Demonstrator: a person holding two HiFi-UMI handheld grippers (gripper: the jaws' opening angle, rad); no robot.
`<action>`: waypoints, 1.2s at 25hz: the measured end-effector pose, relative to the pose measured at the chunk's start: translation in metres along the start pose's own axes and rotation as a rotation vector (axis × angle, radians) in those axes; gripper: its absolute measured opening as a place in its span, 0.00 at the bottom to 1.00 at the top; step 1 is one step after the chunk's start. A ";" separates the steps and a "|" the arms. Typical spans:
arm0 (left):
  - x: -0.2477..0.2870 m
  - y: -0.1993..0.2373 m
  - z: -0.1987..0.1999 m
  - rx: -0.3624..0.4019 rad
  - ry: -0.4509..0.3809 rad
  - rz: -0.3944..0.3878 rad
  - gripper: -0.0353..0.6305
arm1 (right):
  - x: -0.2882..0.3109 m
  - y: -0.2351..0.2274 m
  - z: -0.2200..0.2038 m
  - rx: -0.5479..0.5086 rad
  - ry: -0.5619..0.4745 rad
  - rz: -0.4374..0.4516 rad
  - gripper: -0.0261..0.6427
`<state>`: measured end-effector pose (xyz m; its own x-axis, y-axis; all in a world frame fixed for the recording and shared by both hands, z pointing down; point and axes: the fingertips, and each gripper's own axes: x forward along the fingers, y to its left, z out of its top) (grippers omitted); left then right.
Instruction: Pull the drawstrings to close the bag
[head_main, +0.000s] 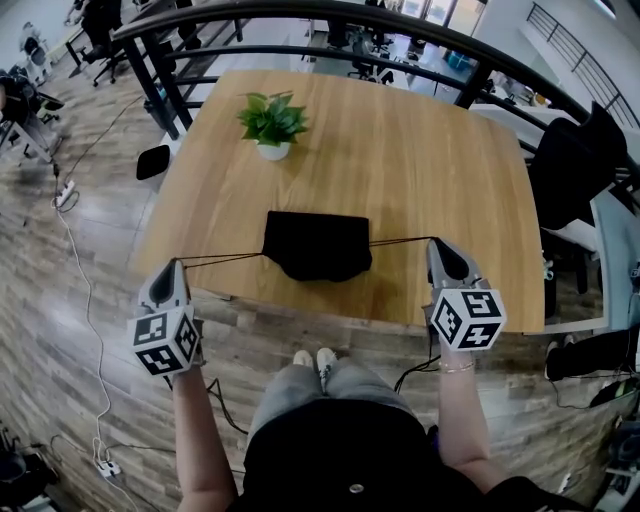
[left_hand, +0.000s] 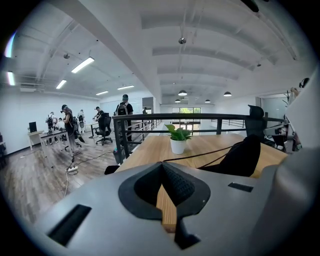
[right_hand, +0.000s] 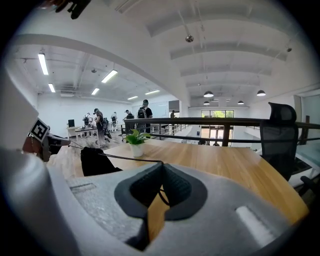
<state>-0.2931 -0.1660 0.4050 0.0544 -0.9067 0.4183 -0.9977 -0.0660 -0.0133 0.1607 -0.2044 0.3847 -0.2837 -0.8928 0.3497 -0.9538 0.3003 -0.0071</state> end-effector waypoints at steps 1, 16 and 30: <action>0.002 -0.002 -0.002 -0.002 0.007 -0.004 0.07 | 0.001 -0.002 -0.004 0.007 0.009 -0.003 0.04; 0.053 -0.038 -0.019 -0.008 0.081 -0.048 0.07 | 0.034 -0.026 -0.056 0.081 0.128 -0.036 0.05; 0.093 -0.118 -0.046 0.022 0.175 -0.222 0.07 | 0.069 0.038 -0.098 0.101 0.246 0.114 0.05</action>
<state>-0.1726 -0.2234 0.4873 0.2619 -0.7834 0.5637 -0.9609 -0.2659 0.0769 0.1150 -0.2215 0.5005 -0.3686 -0.7436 0.5579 -0.9258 0.3477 -0.1482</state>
